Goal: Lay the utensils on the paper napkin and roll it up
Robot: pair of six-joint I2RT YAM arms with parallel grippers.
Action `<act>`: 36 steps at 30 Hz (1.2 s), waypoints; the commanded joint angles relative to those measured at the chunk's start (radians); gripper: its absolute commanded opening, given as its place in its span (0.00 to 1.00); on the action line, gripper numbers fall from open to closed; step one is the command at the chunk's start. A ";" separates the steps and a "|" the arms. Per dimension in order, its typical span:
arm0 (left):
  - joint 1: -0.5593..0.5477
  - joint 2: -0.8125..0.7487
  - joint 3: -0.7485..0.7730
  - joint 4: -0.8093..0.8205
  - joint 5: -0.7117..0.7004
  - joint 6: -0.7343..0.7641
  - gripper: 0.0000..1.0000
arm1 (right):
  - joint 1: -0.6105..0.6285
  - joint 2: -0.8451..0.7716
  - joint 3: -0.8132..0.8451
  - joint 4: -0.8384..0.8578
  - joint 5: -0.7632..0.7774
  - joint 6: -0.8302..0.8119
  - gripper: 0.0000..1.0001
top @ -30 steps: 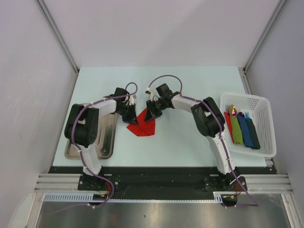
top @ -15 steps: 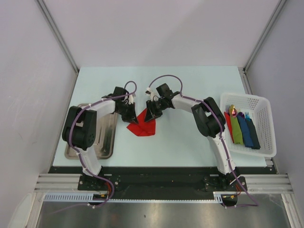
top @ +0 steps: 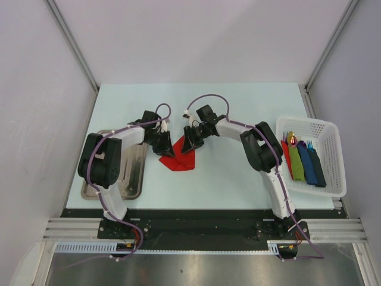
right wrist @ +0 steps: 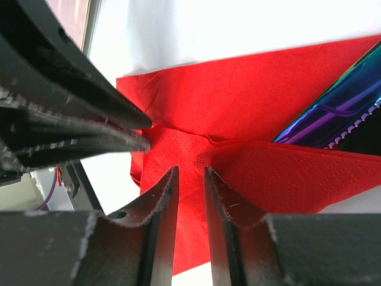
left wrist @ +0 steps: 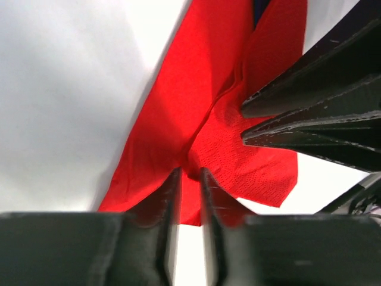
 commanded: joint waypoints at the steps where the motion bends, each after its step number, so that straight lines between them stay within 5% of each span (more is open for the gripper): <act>1: 0.005 -0.048 -0.008 0.050 0.056 -0.030 0.31 | -0.006 -0.007 -0.020 -0.049 0.023 -0.030 0.28; 14: 0.003 0.004 0.017 0.036 0.075 -0.048 0.35 | -0.006 0.004 -0.020 -0.043 0.026 -0.018 0.27; 28: 0.001 0.039 0.031 0.043 0.087 -0.064 0.26 | -0.006 0.003 -0.025 -0.030 0.022 -0.004 0.25; 32: 0.001 0.042 0.038 0.037 0.078 -0.065 0.07 | -0.004 0.001 -0.026 -0.026 0.020 -0.004 0.25; 36: 0.001 0.041 0.043 0.036 0.085 -0.060 0.00 | -0.006 0.001 -0.023 -0.020 0.014 0.001 0.25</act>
